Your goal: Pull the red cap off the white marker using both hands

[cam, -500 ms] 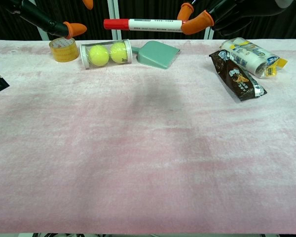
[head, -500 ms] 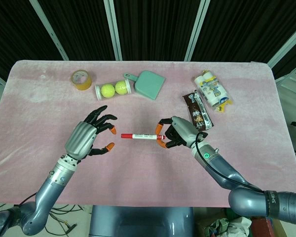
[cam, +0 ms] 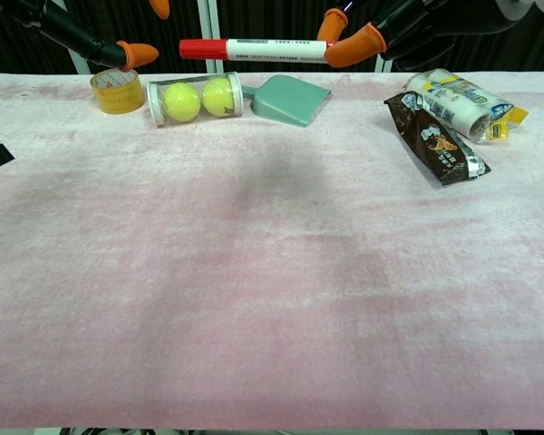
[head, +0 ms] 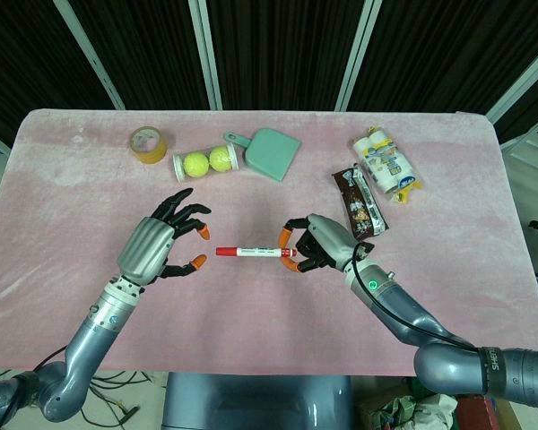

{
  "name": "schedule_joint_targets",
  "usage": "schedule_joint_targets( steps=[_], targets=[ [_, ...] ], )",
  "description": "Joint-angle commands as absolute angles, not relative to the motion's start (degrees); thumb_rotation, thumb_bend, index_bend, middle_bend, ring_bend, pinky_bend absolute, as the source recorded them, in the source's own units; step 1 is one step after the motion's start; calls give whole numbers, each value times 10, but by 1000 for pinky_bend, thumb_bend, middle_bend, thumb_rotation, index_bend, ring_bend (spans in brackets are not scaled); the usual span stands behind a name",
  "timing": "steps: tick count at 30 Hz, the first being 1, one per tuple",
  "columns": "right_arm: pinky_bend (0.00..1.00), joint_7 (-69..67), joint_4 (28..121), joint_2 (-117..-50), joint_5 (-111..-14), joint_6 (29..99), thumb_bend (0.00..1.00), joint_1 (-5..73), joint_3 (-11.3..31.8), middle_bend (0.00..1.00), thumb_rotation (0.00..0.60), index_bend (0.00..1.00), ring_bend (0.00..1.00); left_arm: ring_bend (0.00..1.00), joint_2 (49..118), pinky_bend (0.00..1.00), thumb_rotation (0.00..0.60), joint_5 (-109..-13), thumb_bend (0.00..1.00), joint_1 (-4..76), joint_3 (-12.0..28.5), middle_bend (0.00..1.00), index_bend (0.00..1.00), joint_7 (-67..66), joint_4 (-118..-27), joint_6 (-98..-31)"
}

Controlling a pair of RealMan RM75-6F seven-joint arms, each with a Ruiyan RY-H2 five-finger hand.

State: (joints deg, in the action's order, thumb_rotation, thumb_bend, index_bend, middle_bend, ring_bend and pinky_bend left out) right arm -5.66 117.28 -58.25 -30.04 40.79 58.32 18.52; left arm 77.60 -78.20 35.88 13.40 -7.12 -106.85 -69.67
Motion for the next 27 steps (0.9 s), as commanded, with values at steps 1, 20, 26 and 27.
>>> schedule_joint_targets(
  steps=[1,20,26,27],
  targets=[
    [1000,-57,1171,-583,-298,409,367,585,184,1000,600,844,1000,23,778,126,600,-780,276,361,135,252,473,-67,-1067,-693],
    [1000,-57,1183,-578,-294,417,370,592,182,1000,600,844,1000,24,801,133,600,-778,275,371,138,255,495,-88,-1070,-695],
    [1000,-60,1184,-578,-297,414,375,593,183,1000,600,846,1000,23,805,133,600,-776,275,373,138,257,505,-97,-1071,-696],
    [1000,-60,1184,-578,-297,413,377,593,183,1000,600,846,1000,23,806,133,600,-776,276,373,138,257,506,-98,-1071,-696]
  ],
)
